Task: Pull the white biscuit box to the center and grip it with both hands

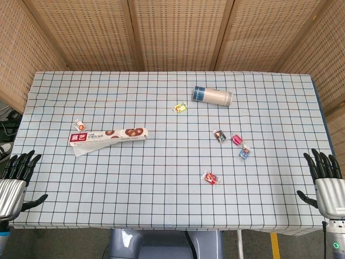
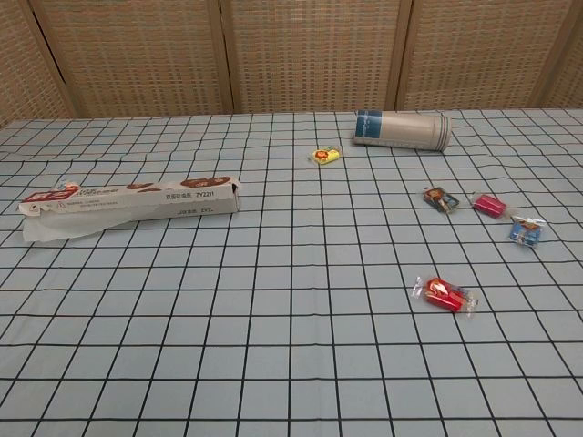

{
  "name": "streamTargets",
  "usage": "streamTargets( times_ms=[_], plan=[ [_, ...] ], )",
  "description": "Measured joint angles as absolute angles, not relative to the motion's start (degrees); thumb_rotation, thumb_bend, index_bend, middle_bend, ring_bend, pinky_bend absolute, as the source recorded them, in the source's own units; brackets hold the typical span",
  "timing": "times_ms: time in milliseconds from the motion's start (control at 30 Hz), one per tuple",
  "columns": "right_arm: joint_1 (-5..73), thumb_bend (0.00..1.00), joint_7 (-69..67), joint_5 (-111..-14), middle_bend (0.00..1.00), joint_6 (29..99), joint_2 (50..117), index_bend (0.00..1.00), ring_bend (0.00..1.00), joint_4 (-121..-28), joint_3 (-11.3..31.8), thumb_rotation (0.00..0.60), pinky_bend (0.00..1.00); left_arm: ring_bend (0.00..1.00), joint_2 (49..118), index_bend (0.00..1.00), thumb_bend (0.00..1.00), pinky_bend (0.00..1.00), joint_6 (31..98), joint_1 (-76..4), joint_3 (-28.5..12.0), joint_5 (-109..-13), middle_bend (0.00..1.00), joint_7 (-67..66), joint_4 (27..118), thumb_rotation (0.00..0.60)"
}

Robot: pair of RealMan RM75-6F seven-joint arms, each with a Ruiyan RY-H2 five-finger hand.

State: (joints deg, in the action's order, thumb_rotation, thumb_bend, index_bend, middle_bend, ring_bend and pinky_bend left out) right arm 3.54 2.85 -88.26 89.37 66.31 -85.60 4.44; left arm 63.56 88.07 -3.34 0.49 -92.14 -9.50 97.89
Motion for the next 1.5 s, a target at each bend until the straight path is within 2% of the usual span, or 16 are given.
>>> streamTargets(
  times_ms=[333,567,633,700,733,833,933,1100,1267,1500],
  plan=[
    [3.40,0.00,1.66,-87.47,0.00,89.23,65.87,0.00,0.00,-85.54,4.73,0.600,0.00,0.00,64.28,0.00,0.00,0.00,83.57,-6.10,-0.94,-90.05,0.00,-9.70,97.38,0.600],
    [3.76,0.00,2.04,-85.35,0.00,87.78,66.14,0.00,0.00,-84.91,5.45,0.600,0.00,0.00,66.08,0.00,0.00,0.00,70.81,-15.64,-6.36,-83.90,0.00,-9.62,94.28,0.600],
    [3.88,0.00,2.22,-84.78,0.00,87.44,66.23,0.00,0.00,-84.75,5.73,0.600,0.00,0.01,67.69,0.00,0.00,0.03,65.74,-19.45,-7.89,-81.68,0.00,-9.98,91.31,0.600],
    [4.02,0.00,2.36,-84.38,0.00,87.26,66.42,0.00,0.00,-84.41,6.02,0.600,0.00,0.06,69.83,0.06,0.00,0.12,61.25,-22.90,-9.08,-79.80,0.01,-10.52,87.51,0.600],
    [4.05,0.00,2.45,-84.14,0.00,87.17,66.52,0.00,0.00,-84.23,6.11,0.600,0.00,0.12,70.90,0.13,0.00,0.19,59.90,-24.14,-9.45,-79.25,0.04,-10.78,85.72,0.600],
    [4.23,0.00,2.62,-83.05,0.00,86.46,66.84,0.00,0.00,-83.57,6.44,0.600,0.00,0.17,74.99,0.20,0.02,0.22,56.77,-27.56,-10.20,-77.89,0.09,-11.45,79.04,0.600],
    [4.34,0.00,2.60,-81.88,0.00,85.85,67.08,0.00,0.00,-82.82,6.83,0.600,0.00,0.20,79.48,0.24,0.07,0.24,53.70,-30.58,-10.55,-76.73,0.13,-11.55,71.64,0.600],
    [4.30,0.00,2.19,-80.90,0.00,85.44,67.21,0.00,0.00,-82.11,7.22,0.600,0.00,0.20,86.18,0.24,0.10,0.24,49.29,-34.91,-10.71,-75.02,0.14,-10.74,61.20,0.600],
    [4.26,0.00,2.00,-80.23,0.00,84.97,67.34,0.00,0.00,-81.52,7.33,0.600,0.00,0.23,89.20,0.28,0.17,0.26,46.35,-37.24,-10.37,-73.92,0.17,-9.75,56.09,0.600],
    [4.33,0.00,2.15,-80.05,0.00,84.69,67.49,0.00,0.00,-81.29,7.33,0.600,0.00,0.23,92.27,0.29,0.19,0.27,44.86,-39.15,-10.14,-72.65,0.18,-9.30,51.64,0.600]
  ],
)
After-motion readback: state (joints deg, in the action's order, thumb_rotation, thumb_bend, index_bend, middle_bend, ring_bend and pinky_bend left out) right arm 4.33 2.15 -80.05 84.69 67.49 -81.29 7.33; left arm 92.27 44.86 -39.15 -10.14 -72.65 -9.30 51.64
